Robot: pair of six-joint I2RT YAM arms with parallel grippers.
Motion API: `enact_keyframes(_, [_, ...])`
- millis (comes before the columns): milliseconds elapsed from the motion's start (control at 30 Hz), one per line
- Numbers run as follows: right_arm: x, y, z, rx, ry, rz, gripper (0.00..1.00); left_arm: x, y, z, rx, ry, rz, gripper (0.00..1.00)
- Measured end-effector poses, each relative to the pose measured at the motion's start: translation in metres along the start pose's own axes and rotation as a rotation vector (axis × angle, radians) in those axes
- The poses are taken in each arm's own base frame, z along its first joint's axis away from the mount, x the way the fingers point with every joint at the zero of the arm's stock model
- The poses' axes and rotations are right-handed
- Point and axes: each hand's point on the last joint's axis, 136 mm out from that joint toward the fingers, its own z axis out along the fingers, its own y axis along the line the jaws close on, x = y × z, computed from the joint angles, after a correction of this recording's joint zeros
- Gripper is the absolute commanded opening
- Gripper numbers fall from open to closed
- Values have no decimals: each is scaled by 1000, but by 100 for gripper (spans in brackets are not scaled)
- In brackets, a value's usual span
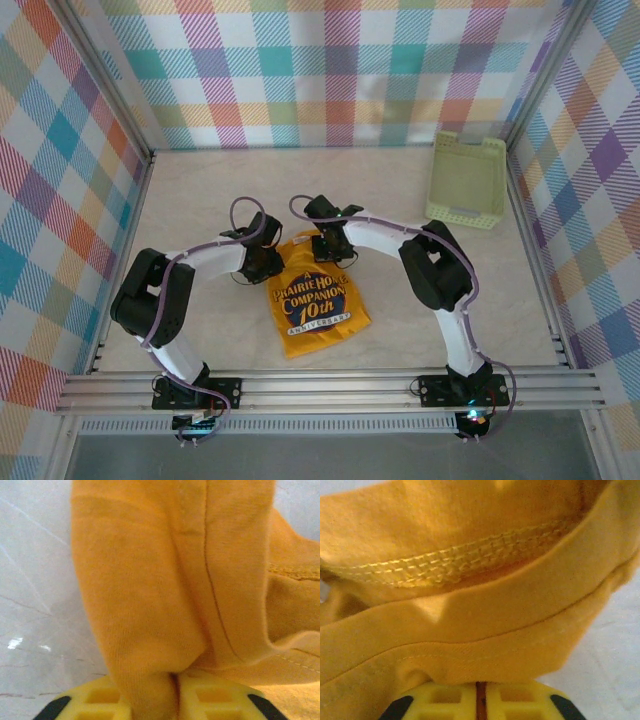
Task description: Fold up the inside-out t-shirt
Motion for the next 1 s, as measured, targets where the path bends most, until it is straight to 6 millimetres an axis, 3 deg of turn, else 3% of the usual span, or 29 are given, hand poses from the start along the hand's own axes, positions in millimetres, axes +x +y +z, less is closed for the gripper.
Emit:
enact_keyframes(133, [7, -11, -5, -90, -12, 61, 0, -4, -11, -2, 72, -32, 6, 8])
enact_keyframes(367, [18, -53, -19, -201, 12, 182, 0, 0, -23, -6, 192, -59, 30, 1])
enact_keyframes(467, [21, -50, -31, -264, 2, 200, 0, 3, -30, -16, 247, -65, 42, 0])
enact_keyframes(733, [5, -28, -85, -448, -105, 201, 0, -9, -46, -74, 397, -183, 65, 0])
enact_keyframes(1000, [-5, -32, -125, -504, -199, 212, 0, -19, -39, -102, 445, -256, 49, 0])
